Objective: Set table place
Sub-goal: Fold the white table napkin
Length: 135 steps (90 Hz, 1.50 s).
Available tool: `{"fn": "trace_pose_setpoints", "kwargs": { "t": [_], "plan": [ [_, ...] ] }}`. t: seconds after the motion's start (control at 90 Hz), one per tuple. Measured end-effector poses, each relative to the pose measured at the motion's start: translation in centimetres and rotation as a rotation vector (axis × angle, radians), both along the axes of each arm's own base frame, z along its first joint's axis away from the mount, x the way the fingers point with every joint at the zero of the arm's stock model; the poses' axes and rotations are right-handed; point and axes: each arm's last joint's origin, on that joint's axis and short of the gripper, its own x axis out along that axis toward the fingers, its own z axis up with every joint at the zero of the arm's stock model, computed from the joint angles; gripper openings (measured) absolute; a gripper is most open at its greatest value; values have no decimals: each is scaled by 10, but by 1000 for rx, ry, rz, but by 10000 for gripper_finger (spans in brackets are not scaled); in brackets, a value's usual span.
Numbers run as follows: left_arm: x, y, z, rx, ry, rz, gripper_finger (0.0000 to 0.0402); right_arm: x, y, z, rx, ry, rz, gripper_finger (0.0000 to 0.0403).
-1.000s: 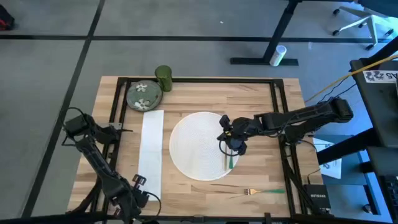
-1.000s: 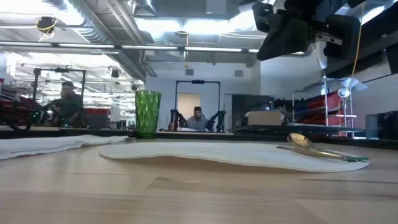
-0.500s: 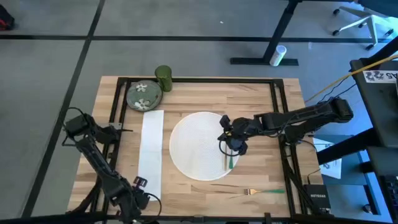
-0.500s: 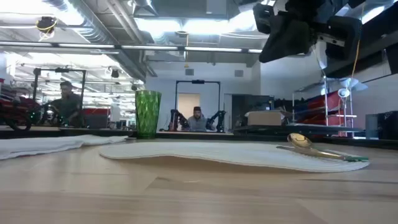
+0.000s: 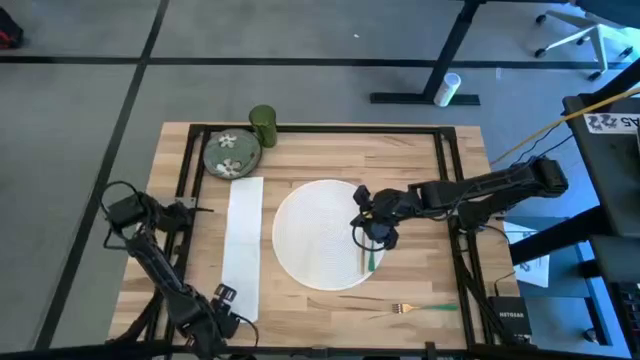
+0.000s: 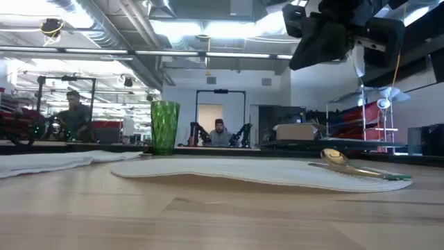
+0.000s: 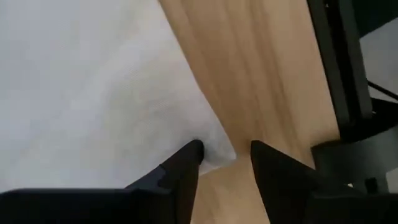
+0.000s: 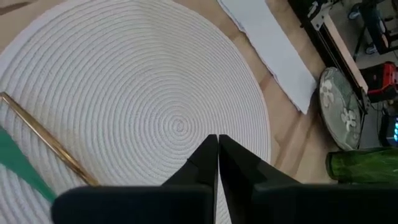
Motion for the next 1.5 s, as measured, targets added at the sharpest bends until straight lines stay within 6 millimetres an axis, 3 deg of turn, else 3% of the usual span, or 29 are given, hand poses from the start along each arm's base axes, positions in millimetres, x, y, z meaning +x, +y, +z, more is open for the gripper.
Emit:
{"fn": "trace_pose_setpoints", "kwargs": {
  "t": [0.1, 0.233, 0.289, 0.444, 0.689, 0.922, 1.367, 1.5],
  "plan": [
    [1, 3, 0, 16, 16, 17, 100, 0, 0, 0, 0, 0, 0, 0],
    [3, 5, 4, 59, 33, -3, 23, 0, 0, 0, 0, 0, 0, 0],
    [5, 6, 7, 73, 44, -2, 9, 0, 0, 0, 0, -1, 0, 0],
    [14, 6, 21, 110, 46, -34, 1, 0, 0, 0, 0, -1, 0, 0],
    [36, 11, 62, 208, 0, -54, 0, 0, 0, 0, 0, -1, 0, 0],
    [44, 23, 101, 298, -29, -28, 0, 0, 0, 0, 0, -1, 1, 0],
    [43, 57, 172, 122, -334, 269, 0, 0, 0, 0, 0, 0, 1, 0],
    [46, 56, 184, 9, -413, 298, 0, 0, 0, 0, 0, 1, 1, 0]
  ]
}}
